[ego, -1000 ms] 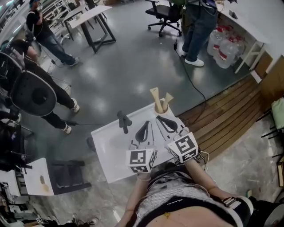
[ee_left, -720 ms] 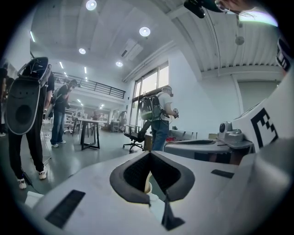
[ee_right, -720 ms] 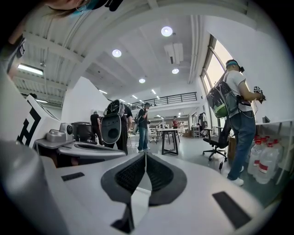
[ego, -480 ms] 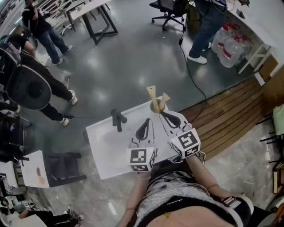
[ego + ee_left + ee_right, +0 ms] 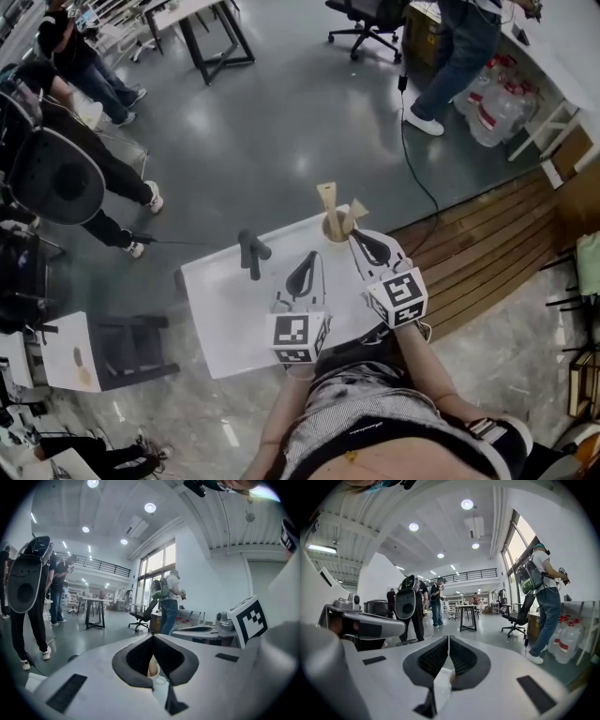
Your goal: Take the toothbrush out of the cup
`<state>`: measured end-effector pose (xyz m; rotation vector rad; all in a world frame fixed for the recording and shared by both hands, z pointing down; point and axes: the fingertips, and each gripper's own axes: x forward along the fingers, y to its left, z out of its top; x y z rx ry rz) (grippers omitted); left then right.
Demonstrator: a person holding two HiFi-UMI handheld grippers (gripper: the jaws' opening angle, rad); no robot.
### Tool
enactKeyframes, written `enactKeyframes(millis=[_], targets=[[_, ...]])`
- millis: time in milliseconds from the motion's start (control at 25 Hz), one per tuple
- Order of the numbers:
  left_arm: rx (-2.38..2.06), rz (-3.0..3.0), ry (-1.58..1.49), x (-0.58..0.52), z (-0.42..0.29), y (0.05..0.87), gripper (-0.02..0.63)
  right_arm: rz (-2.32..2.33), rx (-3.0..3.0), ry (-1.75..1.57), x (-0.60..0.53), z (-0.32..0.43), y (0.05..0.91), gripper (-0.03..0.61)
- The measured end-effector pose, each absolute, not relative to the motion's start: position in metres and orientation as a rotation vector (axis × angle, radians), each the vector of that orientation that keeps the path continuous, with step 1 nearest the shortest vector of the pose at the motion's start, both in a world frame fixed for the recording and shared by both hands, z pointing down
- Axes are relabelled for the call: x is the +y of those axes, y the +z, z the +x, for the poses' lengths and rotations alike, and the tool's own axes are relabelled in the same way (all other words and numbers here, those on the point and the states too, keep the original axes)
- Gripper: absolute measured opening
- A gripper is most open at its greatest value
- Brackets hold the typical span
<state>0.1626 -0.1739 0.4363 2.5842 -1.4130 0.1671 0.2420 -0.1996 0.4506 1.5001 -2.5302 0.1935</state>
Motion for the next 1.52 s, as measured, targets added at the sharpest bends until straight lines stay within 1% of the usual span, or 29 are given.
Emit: enactKeyframes(millis=[600, 1080, 1520], targets=[[-1.400, 2.532, 0.219, -0.197, 0.150, 0.454, 0.000, 1.487, -2.437, 0.307, -0.232, 0.265, 0.498, 0.063], [-1.406, 2.497, 0.244, -0.202, 0.157, 0.466, 0.000, 1.454, -2.394, 0.366, -0.245, 0.278, 0.529, 0.064], [-1.414, 2.474, 0.256, -0.200, 0.157, 0.474, 0.000, 1.397, -2.373, 0.410, -0.248, 0.275, 0.552, 0.064]])
